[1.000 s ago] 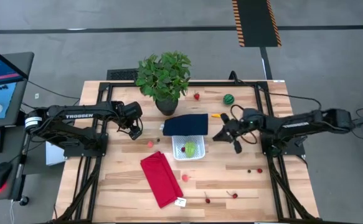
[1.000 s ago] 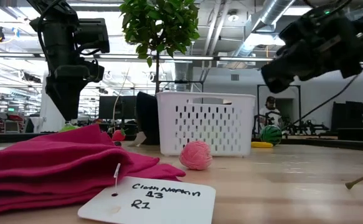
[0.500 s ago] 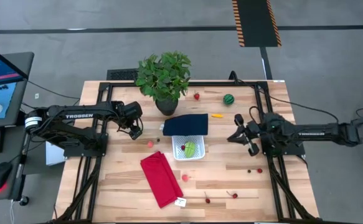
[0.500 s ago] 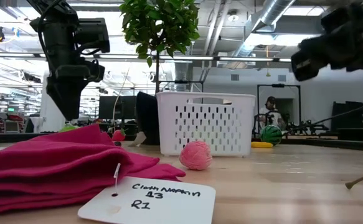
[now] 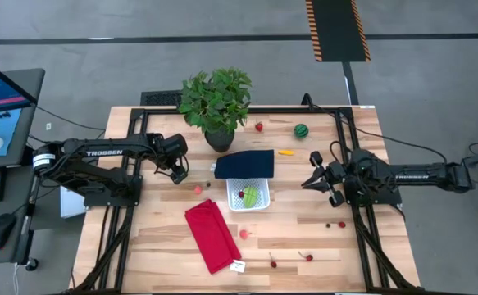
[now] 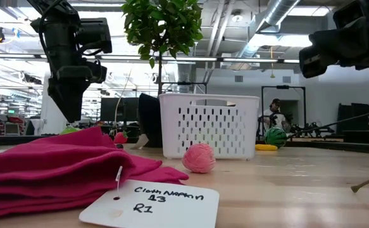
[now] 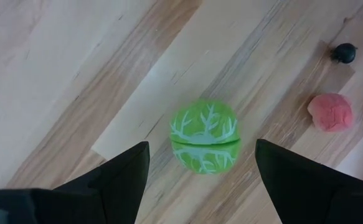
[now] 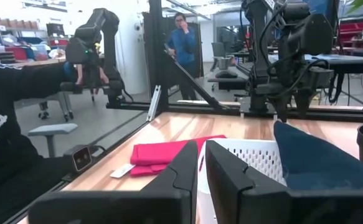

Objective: Pick and placing Produce into tupperware
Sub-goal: Put the cabbage into the bin

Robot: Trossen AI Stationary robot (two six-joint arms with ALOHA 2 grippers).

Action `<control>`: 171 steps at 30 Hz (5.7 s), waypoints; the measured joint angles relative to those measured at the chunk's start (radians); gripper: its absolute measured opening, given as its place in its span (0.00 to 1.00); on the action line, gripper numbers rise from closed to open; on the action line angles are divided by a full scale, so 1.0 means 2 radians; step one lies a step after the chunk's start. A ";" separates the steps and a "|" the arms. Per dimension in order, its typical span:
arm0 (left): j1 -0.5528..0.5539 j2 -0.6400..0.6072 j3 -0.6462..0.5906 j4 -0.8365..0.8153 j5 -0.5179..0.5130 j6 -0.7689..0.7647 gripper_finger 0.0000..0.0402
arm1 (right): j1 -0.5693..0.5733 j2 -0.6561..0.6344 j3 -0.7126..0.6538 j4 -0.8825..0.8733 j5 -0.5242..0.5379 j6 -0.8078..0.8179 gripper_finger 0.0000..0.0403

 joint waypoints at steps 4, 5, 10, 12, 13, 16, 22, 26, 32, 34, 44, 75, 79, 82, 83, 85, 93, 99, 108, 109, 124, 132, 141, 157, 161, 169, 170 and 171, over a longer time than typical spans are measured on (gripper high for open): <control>-0.005 0.000 0.000 0.001 0.003 0.002 0.70 | 0.000 0.000 0.000 -0.006 0.000 0.000 0.14; -0.006 0.000 0.000 0.001 0.005 0.001 0.70 | 0.000 0.000 0.000 -0.010 0.000 0.000 0.14; -0.007 0.000 0.000 0.002 0.005 -0.004 0.70 | 0.000 0.000 0.000 -0.025 0.000 0.000 0.14; -0.007 0.000 0.000 0.003 0.005 -0.004 0.70 | 0.000 0.000 0.000 -0.033 0.000 -0.001 0.14; -0.007 0.000 0.000 0.005 0.005 -0.004 0.70 | 0.000 0.000 0.000 -0.036 0.000 -0.001 0.14; -0.007 0.000 0.000 0.011 0.003 -0.004 0.70 | 0.000 0.000 0.000 -0.045 0.000 0.000 0.14; -0.007 0.006 0.000 0.013 0.002 -0.009 0.70 | 0.000 0.000 0.000 -0.059 0.000 0.000 0.14; -0.007 0.031 0.000 0.014 0.002 -0.015 0.70 | 0.000 0.000 0.000 -0.061 0.000 0.000 0.14; -0.007 0.076 0.000 0.016 0.008 -0.006 0.70 | 0.000 0.000 0.000 -0.061 0.000 0.000 0.14; -0.007 0.088 0.000 0.017 0.008 -0.005 0.70 | 0.000 0.000 0.000 -0.061 0.000 0.000 0.14; -0.007 0.122 0.000 0.037 0.005 0.014 0.70 | 0.000 0.000 0.000 -0.061 0.000 0.000 0.14; -0.028 0.121 0.027 0.035 0.014 0.030 0.52 | 0.000 0.000 0.000 -0.061 0.000 0.000 0.14; -0.044 0.121 0.046 0.017 0.014 0.027 0.59 | 0.000 0.000 0.000 -0.061 0.000 0.000 0.14; -0.063 0.121 0.065 0.002 0.014 0.021 0.62 | 0.000 0.000 0.000 -0.061 0.000 0.000 0.14; -0.070 0.121 0.072 0.000 0.014 0.018 0.62 | 0.000 0.000 0.000 -0.061 0.000 0.000 0.14; -0.085 0.121 0.084 0.000 0.021 0.012 0.59 | 0.000 0.000 0.000 -0.061 0.000 0.000 0.14; -0.147 0.120 0.136 -0.002 0.032 -0.007 0.43 | 0.000 0.000 0.000 -0.061 0.000 0.000 0.14; -0.158 0.120 0.144 -0.032 -0.017 -0.023 0.38 | 0.000 0.000 0.000 -0.061 0.000 0.000 0.14; -0.155 0.121 0.144 -0.037 -0.058 -0.068 0.38 | 0.000 0.000 0.000 -0.061 0.000 0.000 0.14; -0.155 0.121 0.144 -0.036 -0.072 -0.068 0.38 | 0.000 0.000 0.000 -0.061 0.000 0.000 0.14; -0.153 0.130 0.140 -0.030 -0.105 -0.104 0.38 | 0.000 0.000 0.000 -0.061 0.000 0.000 0.14; -0.147 0.144 0.138 -0.036 -0.095 -0.101 0.44 | 0.000 0.000 0.000 -0.064 0.000 -0.001 0.14; -0.147 0.159 0.138 -0.042 -0.069 -0.072 0.71 | 0.000 0.000 0.000 -0.071 0.000 0.000 0.14; -0.146 0.173 0.074 0.053 -0.019 -0.043 0.84 | 0.000 0.000 0.000 -0.086 0.000 0.000 0.14; -0.138 0.173 0.073 0.056 -0.020 -0.042 0.83 | 0.000 0.000 0.000 -0.086 0.000 0.000 0.14; -0.131 0.173 0.072 0.060 -0.018 -0.049 0.72 | 0.000 0.000 0.000 -0.086 0.000 0.000 0.14; -0.131 0.173 0.072 0.060 -0.018 -0.051 0.70 | 0.000 0.000 0.000 -0.086 0.001 0.000 0.14; -0.131 0.173 0.072 0.061 -0.018 -0.051 0.67 | 0.000 0.000 0.000 -0.086 0.000 0.000 0.14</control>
